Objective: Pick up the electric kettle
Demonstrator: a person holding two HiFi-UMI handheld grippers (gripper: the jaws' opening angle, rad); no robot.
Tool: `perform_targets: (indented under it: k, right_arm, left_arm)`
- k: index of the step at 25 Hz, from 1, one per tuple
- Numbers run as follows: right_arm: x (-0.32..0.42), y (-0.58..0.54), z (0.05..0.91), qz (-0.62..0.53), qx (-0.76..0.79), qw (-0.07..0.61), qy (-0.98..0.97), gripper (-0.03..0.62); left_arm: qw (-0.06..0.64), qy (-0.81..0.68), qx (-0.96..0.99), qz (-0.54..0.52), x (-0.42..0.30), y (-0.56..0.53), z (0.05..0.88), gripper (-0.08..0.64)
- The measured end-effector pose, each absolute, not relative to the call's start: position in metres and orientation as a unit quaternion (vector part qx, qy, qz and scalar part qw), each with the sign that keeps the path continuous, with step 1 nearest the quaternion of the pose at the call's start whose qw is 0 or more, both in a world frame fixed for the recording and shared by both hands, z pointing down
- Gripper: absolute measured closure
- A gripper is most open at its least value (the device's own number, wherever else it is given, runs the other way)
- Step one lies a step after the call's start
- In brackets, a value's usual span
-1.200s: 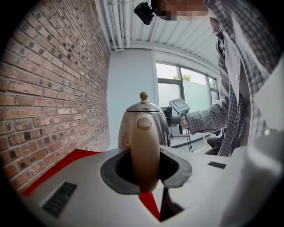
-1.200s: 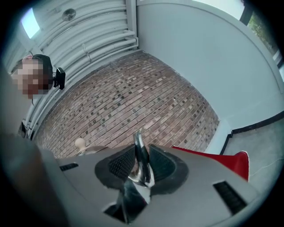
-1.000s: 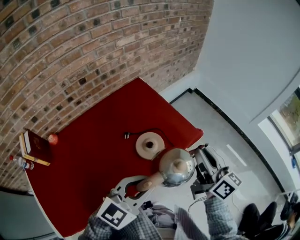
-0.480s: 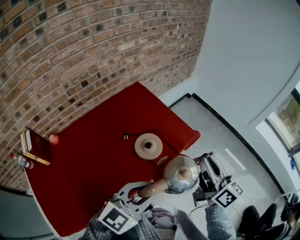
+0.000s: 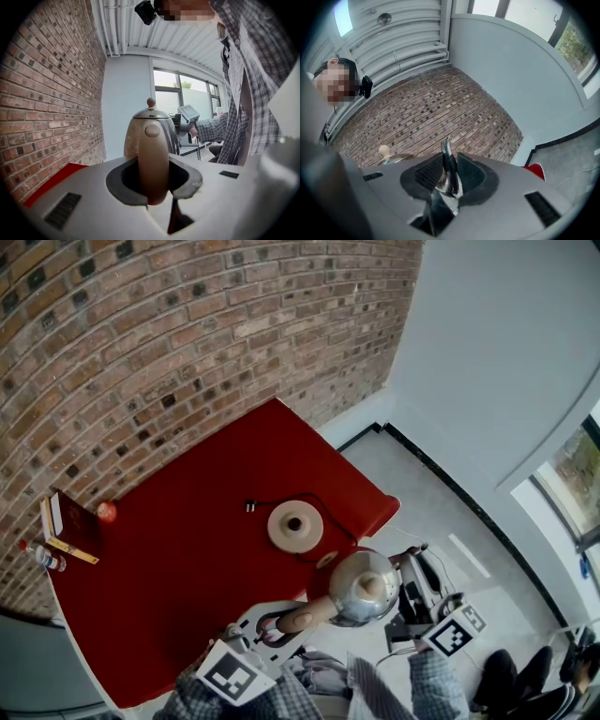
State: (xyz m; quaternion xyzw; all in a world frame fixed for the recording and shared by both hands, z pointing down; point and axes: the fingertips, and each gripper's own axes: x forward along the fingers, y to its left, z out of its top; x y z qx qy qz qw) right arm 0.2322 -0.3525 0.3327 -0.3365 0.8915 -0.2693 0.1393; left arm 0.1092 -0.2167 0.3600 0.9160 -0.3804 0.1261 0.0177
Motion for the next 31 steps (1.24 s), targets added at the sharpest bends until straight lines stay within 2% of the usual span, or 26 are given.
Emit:
perform_targets:
  k: [31]
  right_arm:
    - [0.227, -0.349, 0.336, -0.271, -0.34, 0.138, 0.89, 0.499]
  left_arm:
    - [0.015, -0.378, 0.917, 0.129, 0.104, -0.213, 0.362, 0.472]
